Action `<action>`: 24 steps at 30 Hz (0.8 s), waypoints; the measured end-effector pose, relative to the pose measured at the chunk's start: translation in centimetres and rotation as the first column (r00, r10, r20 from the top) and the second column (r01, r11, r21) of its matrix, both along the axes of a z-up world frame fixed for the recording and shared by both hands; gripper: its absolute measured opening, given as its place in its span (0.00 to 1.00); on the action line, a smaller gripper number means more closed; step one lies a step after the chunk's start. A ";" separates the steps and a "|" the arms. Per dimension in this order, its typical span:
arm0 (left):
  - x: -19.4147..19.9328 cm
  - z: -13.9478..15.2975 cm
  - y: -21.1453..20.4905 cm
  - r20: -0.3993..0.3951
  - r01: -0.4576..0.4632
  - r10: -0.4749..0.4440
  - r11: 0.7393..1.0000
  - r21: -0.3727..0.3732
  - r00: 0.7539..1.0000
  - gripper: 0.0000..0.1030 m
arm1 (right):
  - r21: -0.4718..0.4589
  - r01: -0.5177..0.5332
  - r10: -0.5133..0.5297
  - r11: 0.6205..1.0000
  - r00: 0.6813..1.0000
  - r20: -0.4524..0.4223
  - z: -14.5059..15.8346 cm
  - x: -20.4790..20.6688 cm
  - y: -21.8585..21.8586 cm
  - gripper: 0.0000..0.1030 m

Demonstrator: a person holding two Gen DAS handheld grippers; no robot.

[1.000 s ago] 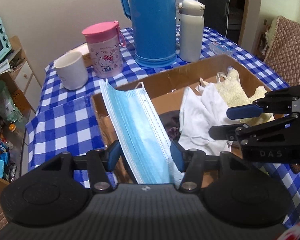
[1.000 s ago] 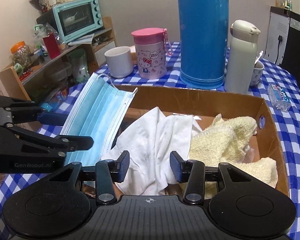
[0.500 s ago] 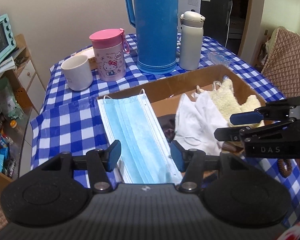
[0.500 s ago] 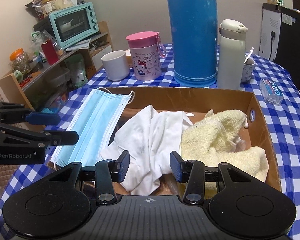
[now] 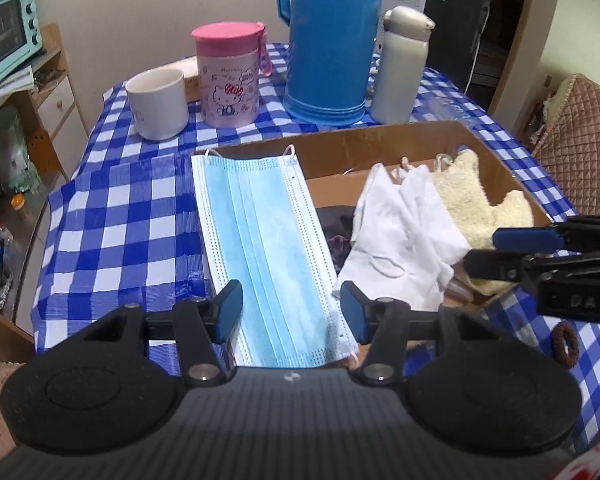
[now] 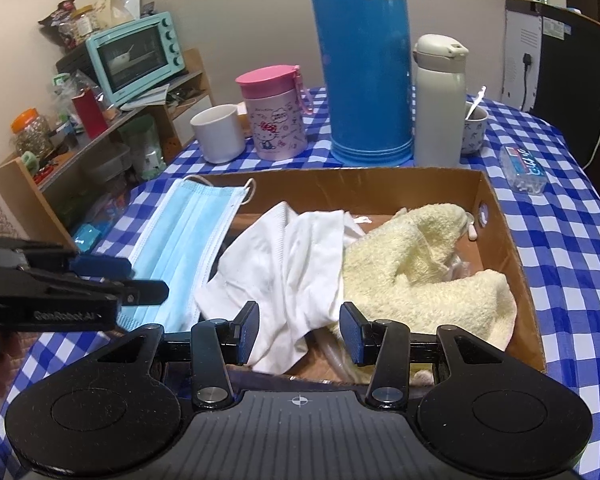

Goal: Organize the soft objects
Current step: 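Lift both grippers out of the box and return to the table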

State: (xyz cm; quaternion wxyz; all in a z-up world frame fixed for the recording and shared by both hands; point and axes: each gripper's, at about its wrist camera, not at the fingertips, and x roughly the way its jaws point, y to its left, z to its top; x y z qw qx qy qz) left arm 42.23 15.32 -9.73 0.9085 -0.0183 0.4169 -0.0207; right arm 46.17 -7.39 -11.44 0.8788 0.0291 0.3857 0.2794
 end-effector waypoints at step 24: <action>3.7 -2.7 -1.0 -0.072 -0.015 0.014 1.000 -0.020 0.997 0.49 | 0.003 0.011 -0.010 1.000 1.000 -0.019 -1.0 2.1 0.0 0.44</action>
